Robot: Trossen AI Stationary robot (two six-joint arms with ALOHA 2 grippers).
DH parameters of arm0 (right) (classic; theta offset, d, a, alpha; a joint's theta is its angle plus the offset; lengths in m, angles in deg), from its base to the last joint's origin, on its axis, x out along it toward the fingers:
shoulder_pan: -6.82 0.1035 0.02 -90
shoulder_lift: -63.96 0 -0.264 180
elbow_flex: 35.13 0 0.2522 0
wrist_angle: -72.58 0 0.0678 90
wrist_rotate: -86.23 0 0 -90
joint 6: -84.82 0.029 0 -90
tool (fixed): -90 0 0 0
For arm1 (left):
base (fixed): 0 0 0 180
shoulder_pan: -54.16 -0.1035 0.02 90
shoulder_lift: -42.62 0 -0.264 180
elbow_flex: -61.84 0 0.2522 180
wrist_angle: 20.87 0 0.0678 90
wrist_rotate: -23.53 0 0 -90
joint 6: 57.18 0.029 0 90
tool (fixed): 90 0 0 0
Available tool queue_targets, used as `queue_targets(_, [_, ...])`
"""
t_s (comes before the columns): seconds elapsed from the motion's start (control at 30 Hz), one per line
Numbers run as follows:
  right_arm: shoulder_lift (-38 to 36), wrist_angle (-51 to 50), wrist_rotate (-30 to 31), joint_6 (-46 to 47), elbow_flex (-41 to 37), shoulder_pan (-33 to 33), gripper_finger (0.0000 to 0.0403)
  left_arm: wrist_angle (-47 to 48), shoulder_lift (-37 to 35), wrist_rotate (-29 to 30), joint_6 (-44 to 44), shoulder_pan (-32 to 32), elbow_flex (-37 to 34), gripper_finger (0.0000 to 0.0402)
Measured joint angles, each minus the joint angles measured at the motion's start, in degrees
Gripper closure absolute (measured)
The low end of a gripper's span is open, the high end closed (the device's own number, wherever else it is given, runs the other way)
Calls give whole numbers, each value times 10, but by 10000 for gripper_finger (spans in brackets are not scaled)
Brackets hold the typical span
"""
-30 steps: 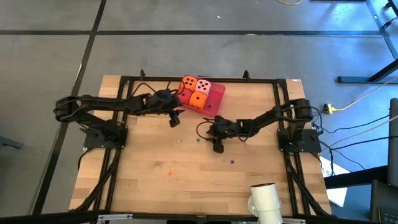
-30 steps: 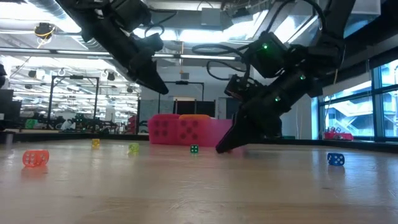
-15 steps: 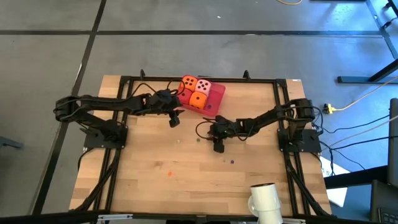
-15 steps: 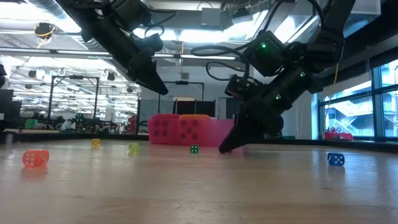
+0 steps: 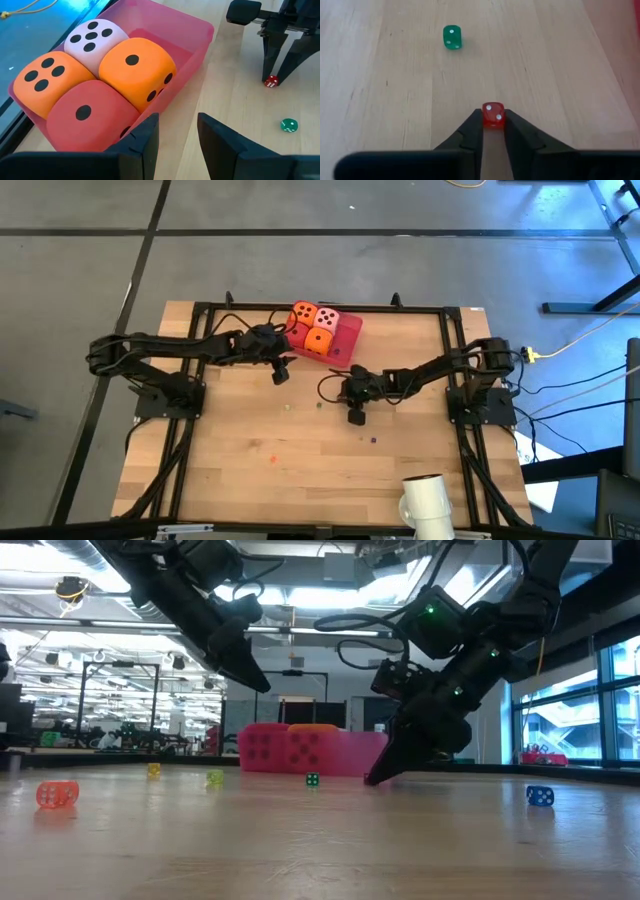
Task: Pick & Place Dice
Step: Put the small red die into the red bin
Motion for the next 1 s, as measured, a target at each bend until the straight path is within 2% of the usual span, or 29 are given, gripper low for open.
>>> queue_targets(0.1, [0,1,0,0,0,0,347,0,0,0,-2,0,0,272])
queue_targets(0.33, [0,19,0,-2,3,0,324,0,0,0,-2,0,0,272])
queue_targets(0.53, [-1,17,-15,-62,59,0,346,-4,0,0,-2,0,0,272])
queue_targets(0.63, [-4,-44,23,-111,106,-3,350,-4,0,0,-2,0,0,272])
queue_targets(0.77, [-9,-164,113,-168,189,-18,334,-4,0,-1,-2,0,0,272])
queue_targets(0.87, [-11,-252,151,-206,245,-33,327,-4,0,-13,-3,0,0,272])
queue_targets(1.0, [-12,-349,210,-225,290,-66,338,-4,0,-25,-3,0,0,272])
